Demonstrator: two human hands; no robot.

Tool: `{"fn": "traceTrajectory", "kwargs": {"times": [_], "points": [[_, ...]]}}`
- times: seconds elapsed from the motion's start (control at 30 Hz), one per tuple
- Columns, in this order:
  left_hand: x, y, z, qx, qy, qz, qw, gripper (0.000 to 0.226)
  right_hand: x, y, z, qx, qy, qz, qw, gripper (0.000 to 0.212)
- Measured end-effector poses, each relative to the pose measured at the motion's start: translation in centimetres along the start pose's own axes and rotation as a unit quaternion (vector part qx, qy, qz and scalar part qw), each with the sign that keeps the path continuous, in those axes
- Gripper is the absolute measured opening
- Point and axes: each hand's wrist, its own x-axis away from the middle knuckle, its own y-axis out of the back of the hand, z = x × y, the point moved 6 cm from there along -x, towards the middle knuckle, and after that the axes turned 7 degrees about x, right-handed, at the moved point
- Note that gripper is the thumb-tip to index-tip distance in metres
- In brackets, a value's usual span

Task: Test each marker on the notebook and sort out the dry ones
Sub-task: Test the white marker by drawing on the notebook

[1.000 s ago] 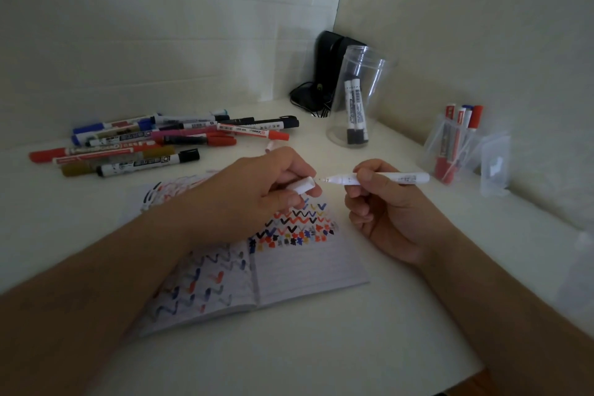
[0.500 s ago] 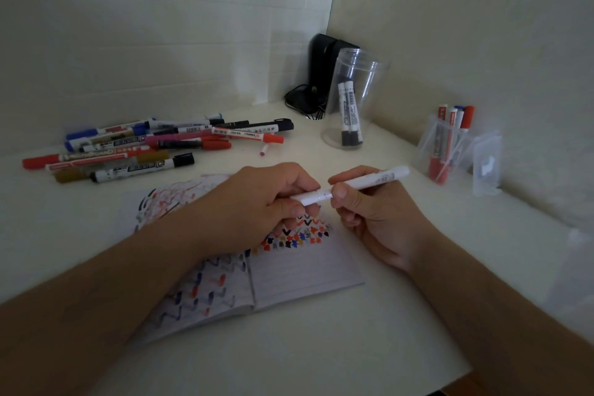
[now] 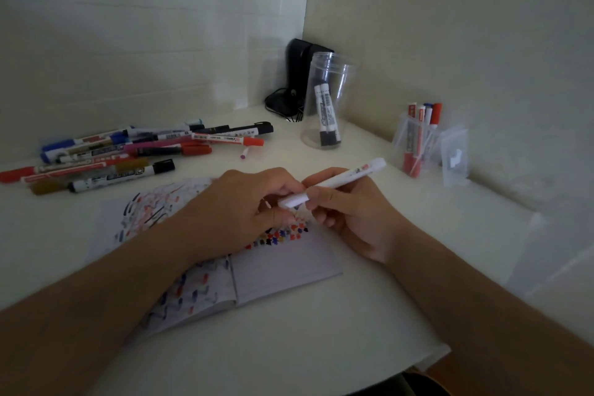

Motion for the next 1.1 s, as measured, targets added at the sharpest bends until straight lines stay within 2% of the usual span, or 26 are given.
{"fn": "traceTrajectory", "kwargs": {"times": [0.1,0.17,0.3,0.4,0.47,0.53,0.7,0.8,0.87,0.97,1.03,1.1], "points": [[0.0,-0.1,-0.7,-0.012,-0.009,-0.002,1.000,0.032,1.3,0.6,0.3,-0.043,-0.053,0.022,0.997,0.021],[-0.1,-0.6,-1.3,-0.023,-0.026,0.012,0.999,0.033,2.7,1.3,0.2,-0.029,-0.077,0.014,0.997,0.026],[0.1,-3.0,-2.8,-0.085,-0.046,0.073,0.993,0.045,6.5,3.8,0.3,0.009,-0.081,-0.080,0.993,0.007],[0.1,-4.3,-4.1,-0.145,-0.040,0.132,0.980,0.051,10.4,6.2,1.1,0.076,-0.042,-0.132,0.987,0.007],[0.1,-4.9,-5.4,-0.173,-0.032,0.183,0.967,0.046,13.2,7.6,1.5,0.093,-0.016,-0.166,0.982,0.010],[0.2,-5.7,-7.9,-0.146,-0.024,0.192,0.970,0.036,16.1,9.0,1.4,0.050,-0.009,-0.190,0.980,0.016],[2.0,-12.5,-15.9,-0.006,-0.048,0.119,0.992,0.028,24.0,13.0,-1.1,-0.126,-0.023,-0.271,0.954,0.016],[3.8,-18.1,-19.2,0.061,-0.080,0.118,0.988,0.024,28.8,15.4,-4.4,-0.189,-0.041,-0.347,0.918,0.016],[5.2,-21.9,-20.4,0.106,-0.070,0.146,0.981,0.021,32.0,17.2,-8.1,-0.203,-0.082,-0.411,0.885,0.006],[6.8,-28.2,-18.8,0.156,0.033,0.214,0.964,0.020,36.4,19.5,-16.0,-0.102,-0.206,-0.462,0.857,0.010],[7.4,-32.4,-16.3,0.157,0.106,0.257,0.948,0.019,38.5,19.8,-22.3,-0.045,-0.284,-0.449,0.846,0.009],[7.9,-35.6,-14.1,0.152,0.167,0.281,0.933,0.018,40.1,19.0,-28.9,-0.046,-0.356,-0.434,0.826,0.016]]}}
